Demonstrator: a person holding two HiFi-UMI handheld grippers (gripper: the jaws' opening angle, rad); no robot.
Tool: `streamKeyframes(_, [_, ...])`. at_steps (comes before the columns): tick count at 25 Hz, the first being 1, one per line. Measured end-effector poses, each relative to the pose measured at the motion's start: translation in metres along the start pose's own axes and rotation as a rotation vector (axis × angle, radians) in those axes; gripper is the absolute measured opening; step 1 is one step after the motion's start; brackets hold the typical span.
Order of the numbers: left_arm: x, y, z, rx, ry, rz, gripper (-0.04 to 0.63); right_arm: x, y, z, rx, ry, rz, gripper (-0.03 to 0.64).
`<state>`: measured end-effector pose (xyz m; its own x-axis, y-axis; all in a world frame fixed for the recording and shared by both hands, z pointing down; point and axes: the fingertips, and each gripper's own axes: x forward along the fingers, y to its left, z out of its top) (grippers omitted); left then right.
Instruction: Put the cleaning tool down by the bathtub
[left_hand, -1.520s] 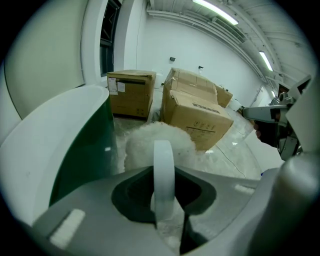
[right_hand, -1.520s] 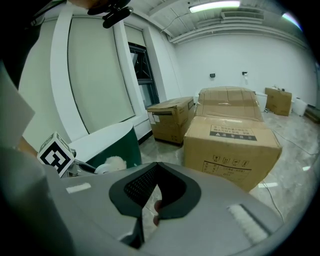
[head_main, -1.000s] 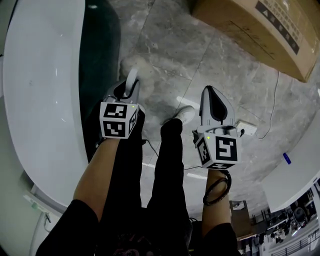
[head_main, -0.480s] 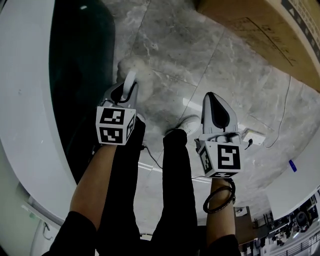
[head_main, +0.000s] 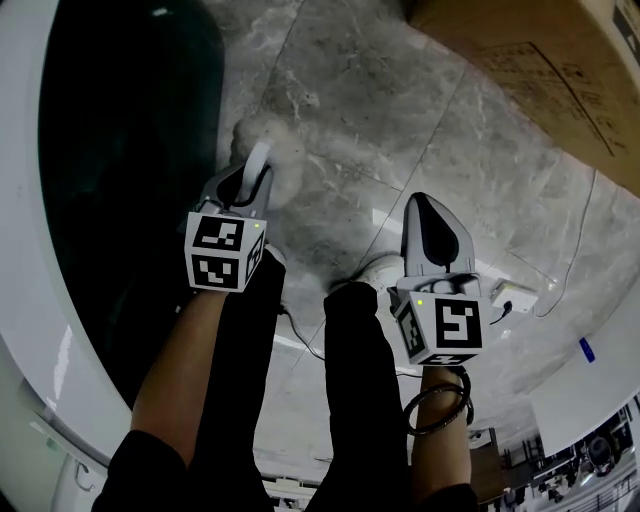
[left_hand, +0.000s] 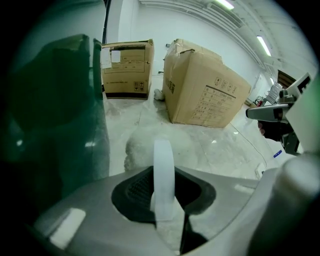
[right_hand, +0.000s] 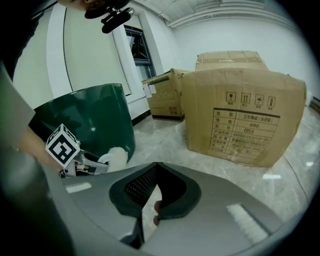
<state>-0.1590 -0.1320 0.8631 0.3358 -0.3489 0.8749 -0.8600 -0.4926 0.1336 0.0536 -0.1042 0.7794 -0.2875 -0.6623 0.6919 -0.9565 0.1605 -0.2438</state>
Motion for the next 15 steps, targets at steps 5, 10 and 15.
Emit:
streamKeyframes(5, [0.023, 0.016, -0.016, -0.031, -0.011, 0.006, 0.089, 0.025, 0.007, -0.026, -0.012, 0.023, 0.027, 0.023])
streamKeyframes(10, [0.046, 0.027, -0.029, -0.015, -0.009, 0.003, 0.089, 0.046, 0.007, -0.053, -0.015, 0.044, 0.039, 0.023])
streamKeyframes(15, [0.070, 0.033, -0.041, 0.000, -0.006, -0.004, 0.089, 0.066, 0.001, -0.081, -0.011, 0.064, 0.043, 0.023])
